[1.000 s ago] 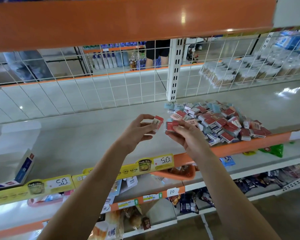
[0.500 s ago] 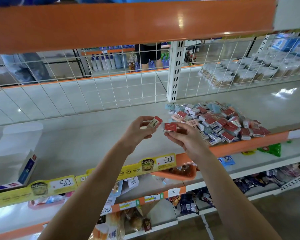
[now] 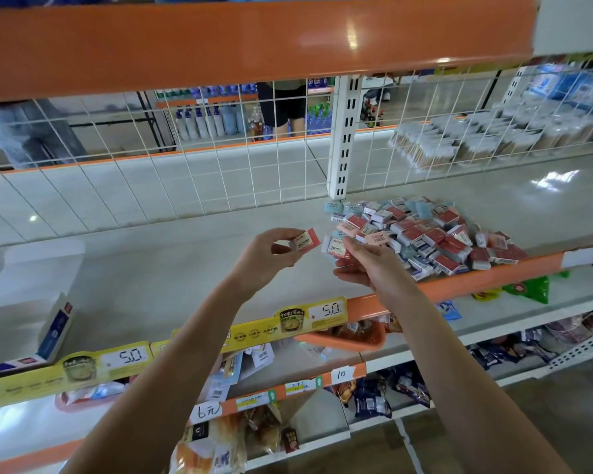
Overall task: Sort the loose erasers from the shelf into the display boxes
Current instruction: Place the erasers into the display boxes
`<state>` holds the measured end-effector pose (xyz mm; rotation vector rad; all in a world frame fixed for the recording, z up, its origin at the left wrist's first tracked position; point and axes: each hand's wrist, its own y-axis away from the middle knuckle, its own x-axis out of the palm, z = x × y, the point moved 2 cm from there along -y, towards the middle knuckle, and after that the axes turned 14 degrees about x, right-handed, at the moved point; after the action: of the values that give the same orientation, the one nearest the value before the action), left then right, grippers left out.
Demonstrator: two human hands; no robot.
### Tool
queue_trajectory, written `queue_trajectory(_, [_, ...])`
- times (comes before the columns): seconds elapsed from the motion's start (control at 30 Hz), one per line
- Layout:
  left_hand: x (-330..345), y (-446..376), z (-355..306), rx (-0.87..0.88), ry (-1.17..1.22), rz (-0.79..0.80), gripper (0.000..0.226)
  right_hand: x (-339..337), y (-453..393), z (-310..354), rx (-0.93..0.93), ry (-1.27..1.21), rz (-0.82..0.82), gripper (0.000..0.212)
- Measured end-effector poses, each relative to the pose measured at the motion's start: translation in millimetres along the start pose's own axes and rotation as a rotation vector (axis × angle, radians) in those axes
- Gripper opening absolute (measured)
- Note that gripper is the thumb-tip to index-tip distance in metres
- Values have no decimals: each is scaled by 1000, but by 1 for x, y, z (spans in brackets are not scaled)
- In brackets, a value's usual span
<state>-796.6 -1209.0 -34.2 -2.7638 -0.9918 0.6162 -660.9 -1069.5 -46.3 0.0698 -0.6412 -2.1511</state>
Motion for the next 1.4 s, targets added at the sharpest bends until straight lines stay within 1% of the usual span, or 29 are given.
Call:
queue_trajectory(0.17, [-3,0,3,85,-124,31,35,-2,-1,1,-16,17,0,19])
queue_trajectory(0.3, [-9,4,5,106,-290,37,34,2,-6,2,-61,115,-13,16])
queue_trajectory(0.4, [-24,15,6,106,-408,14,31,16,-12,5,-76,192,-6,18])
queue_trajectory(0.5, [-51,33,3,76,-460,-36,28,46,-17,6,-75,258,59,19])
queue_trajectory(0.67, [-118,83,-6,52,-513,-118,29,123,-12,1,-77,290,186,22])
queue_trajectory(0.87, [-216,168,-9,14,-614,-215,31,244,17,-26,-112,369,340,20])
queue_trajectory(1.0, [-290,228,-2,-1,-669,-242,31,339,43,-53,-112,384,409,22])
queue_trajectory(1.17, [-369,287,3,-15,-754,-280,30,435,67,-79,-91,398,469,22])
queue_trajectory(1.27, [-413,315,12,-22,-793,-317,31,481,72,-89,-104,439,504,22])
queue_trajectory(1.4, [-464,335,27,-45,-775,-310,30,535,69,-91,-174,576,560,24])
